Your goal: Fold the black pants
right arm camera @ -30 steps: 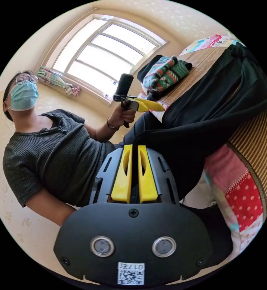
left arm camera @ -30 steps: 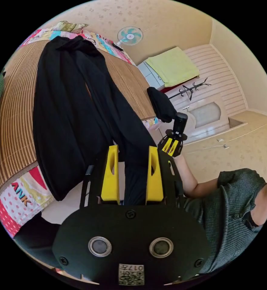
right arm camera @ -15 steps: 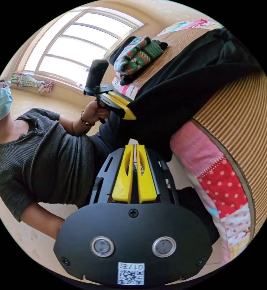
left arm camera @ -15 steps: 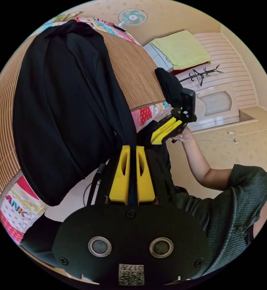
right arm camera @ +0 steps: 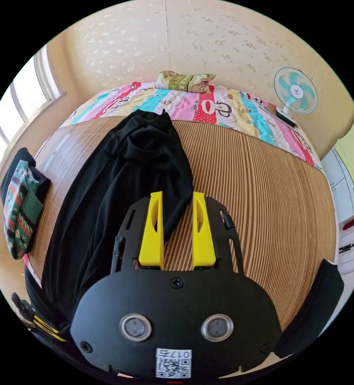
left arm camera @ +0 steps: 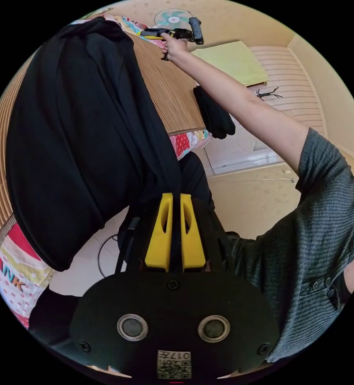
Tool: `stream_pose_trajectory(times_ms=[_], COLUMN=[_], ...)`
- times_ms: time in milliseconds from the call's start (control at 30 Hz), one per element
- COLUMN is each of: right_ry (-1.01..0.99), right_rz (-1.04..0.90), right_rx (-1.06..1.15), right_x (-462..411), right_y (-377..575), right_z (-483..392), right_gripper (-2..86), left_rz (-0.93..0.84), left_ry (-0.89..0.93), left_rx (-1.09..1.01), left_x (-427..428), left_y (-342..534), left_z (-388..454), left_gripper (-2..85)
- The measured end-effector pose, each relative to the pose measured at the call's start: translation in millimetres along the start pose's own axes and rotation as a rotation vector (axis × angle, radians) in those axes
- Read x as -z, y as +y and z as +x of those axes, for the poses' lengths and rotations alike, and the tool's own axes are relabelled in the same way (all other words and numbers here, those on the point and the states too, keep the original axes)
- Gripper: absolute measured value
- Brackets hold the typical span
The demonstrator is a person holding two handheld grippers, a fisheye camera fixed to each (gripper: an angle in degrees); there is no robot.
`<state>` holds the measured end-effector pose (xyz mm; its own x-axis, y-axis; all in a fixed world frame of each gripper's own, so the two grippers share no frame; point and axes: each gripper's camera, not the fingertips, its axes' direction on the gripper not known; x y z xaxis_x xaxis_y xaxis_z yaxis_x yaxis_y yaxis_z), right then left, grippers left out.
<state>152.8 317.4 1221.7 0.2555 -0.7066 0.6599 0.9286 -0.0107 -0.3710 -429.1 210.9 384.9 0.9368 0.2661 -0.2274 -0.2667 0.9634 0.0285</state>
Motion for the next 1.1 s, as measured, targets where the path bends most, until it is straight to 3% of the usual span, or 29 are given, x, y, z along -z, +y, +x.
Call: stream_pose_trajectory(times_ms=[167,300,400,467,533,633,733,833,967,1100], right_ry=[0.154,0.227,0.026,-0.205,-0.649,-0.838,-0.908,-0.984,-1.028,-1.122], right_rz=[-0.106,-0.322,-0.331,-0.191,0.112,0.308,0.335,0.404,0.482,0.415], right_rx=[0.054,0.012,-0.031,-0.139,-0.356,-0.752,-1.11,-1.31,-1.248,-0.96], right_x=[-52,-95,-71,-31,18,23,-12,-40,-44,-31], right_y=[-84,-124,-145,-149,-128,-66,13,69,54,-43], right_z=[-40,-37,-10,33,121,217,267,278,257,195], right_gripper=[12.0,7.0,4.3,3.8,3.4,3.3,3.3,3.3,3.4,3.5], left_rz=[-0.007,-0.015,-0.013,-0.022,0.001,0.09,0.206,0.271,0.333,0.419], left_ry=[0.054,0.046,0.056,0.052,0.068,0.129,0.253,0.334,0.457,0.525], left_rx=[-0.006,-0.035,-0.035,-0.053,-0.074,-0.107,-0.086,0.005,0.119,0.161], left_x=[28,51,72,88,106,144,183,205,218,229], left_y=[-4,-11,-18,-25,-29,-34,-36,-35,-23,-6], left_z=[-6,5,10,17,23,30,17,-11,-49,-65], left_gripper=[3.3,3.2,3.2,3.3,3.3,3.5,3.5,3.4,3.5,3.6])
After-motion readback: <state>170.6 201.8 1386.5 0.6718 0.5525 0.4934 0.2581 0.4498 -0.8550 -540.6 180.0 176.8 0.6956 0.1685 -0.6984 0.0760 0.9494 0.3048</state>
